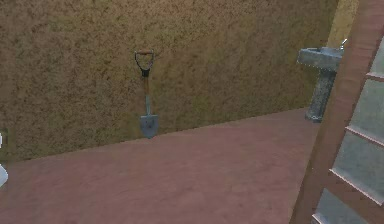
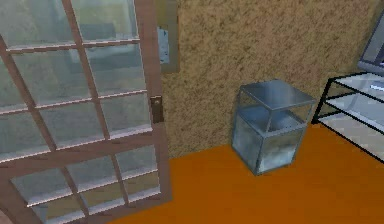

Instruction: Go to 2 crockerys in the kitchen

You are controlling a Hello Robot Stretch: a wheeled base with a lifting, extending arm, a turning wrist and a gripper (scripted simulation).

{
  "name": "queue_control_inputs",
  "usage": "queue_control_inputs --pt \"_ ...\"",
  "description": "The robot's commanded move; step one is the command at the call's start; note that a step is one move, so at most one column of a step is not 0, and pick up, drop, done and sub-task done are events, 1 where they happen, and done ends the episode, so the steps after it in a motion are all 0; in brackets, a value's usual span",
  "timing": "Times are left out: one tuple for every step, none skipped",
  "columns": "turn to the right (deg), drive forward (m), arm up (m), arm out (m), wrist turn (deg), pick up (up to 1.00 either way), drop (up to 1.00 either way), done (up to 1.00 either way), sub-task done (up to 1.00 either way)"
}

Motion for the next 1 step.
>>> queue_control_inputs --pt "3.0 0.00 0.00 0.00 0.0 0.00 0.00 0.00 0.00"
